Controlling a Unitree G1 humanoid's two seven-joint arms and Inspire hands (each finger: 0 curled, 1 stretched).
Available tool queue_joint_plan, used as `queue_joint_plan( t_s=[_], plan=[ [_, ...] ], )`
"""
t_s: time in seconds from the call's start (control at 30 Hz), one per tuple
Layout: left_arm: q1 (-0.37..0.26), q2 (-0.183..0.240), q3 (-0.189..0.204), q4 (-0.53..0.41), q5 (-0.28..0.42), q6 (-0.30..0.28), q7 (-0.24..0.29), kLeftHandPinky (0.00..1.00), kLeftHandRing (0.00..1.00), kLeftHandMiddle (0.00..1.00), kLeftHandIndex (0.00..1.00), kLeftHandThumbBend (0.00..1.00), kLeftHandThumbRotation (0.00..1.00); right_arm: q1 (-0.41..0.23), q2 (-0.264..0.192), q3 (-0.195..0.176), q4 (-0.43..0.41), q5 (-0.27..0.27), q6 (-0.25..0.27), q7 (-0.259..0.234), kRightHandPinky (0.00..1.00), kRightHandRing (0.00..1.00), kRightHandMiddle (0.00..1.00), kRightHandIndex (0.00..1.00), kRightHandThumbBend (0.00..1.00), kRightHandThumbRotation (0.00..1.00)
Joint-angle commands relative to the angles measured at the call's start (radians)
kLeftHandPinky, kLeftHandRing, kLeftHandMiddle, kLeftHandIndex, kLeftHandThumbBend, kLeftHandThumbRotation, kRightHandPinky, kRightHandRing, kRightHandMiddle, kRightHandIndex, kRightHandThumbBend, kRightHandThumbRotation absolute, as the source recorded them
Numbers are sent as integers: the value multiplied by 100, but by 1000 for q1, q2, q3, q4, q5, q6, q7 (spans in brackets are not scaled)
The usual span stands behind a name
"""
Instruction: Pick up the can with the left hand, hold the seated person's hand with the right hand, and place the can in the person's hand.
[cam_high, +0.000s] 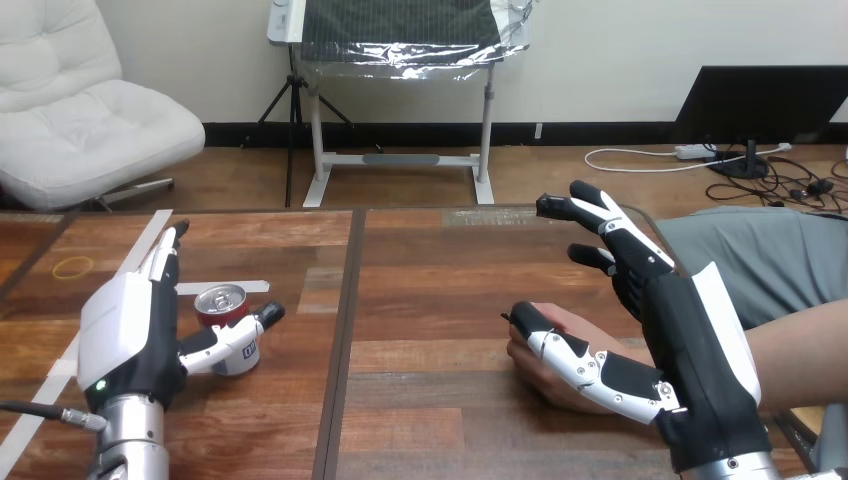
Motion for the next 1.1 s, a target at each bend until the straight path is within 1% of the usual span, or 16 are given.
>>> queue_joint_plan(
  t_s=[0.0, 0.23, 0.27, 0.4, 0.5, 0.57, 0.8, 0.97, 1.07],
  plan=[
    [-94, 39, -19, 20, -2, 2, 14, 82, 89, 92, 94, 98, 69, -72, -12, -9, -39, 12, 0, 10, 85, 95, 96, 80, 55, 0],
    [-110, 43, -20, 52, -9, -1, 0, 82, 89, 91, 93, 98, 68, -75, -13, -10, -48, 9, 17, 19, 85, 95, 96, 80, 55, 0],
    [-114, 44, -22, 60, -10, 0, -3, 82, 88, 91, 92, 96, 65, -76, -13, -10, -50, 8, 22, 21, 86, 95, 96, 80, 55, 0],
    [-121, 43, -20, 65, -22, 9, -24, 81, 88, 90, 91, 96, 64, -79, -13, -11, -54, 7, 31, 25, 86, 95, 96, 80, 56, 0],
    [-124, 37, -10, 65, -46, 13, -55, 81, 87, 90, 90, 95, 62, -81, -13, -11, -53, 6, 31, 26, 86, 95, 96, 80, 56, 0],
    [-126, 37, -11, 67, -52, 13, -61, 80, 87, 89, 90, 93, 60, -81, -12, -11, -52, 5, 31, 26, 86, 95, 96, 80, 57, 0],
    [-136, 23, 4, 64, -111, 34, -117, 79, 86, 88, 88, 90, 54, -86, -14, -12, -52, 1, 28, 27, 86, 95, 95, 79, 57, 0],
    [-143, 15, 5, 59, -136, 60, -139, 78, 85, 88, 88, 89, 53, -88, -16, -13, -50, -1, 23, 27, 86, 95, 95, 79, 57, 0],
    [-149, 13, 4, 63, -150, 63, -145, 77, 85, 87, 87, 88, 52, -88, -17, -14, -51, -1, 25, 28, 87, 95, 95, 79, 57, 0]
  ],
)
